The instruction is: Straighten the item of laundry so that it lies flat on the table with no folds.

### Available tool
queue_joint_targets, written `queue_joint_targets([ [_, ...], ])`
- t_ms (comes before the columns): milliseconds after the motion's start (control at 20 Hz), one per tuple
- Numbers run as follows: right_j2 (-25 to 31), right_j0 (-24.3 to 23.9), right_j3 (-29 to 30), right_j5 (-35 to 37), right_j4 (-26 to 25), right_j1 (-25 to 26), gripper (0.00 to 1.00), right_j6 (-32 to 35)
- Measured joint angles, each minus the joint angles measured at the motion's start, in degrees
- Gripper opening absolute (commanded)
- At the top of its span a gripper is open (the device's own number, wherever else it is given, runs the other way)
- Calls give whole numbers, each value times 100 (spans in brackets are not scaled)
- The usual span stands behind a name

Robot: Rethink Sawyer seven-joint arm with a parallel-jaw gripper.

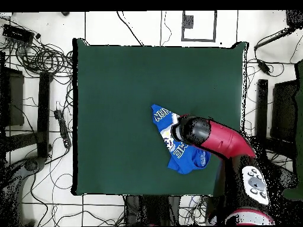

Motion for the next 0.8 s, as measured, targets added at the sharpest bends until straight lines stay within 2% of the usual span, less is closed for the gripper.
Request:
queue_joint_targets([
  [300,-436,457,24,0,707,254,0,455],
  [550,-618,625,56,0,1136,347,0,775],
  [800,-756,756,162,0,1769,344,0,1168],
])
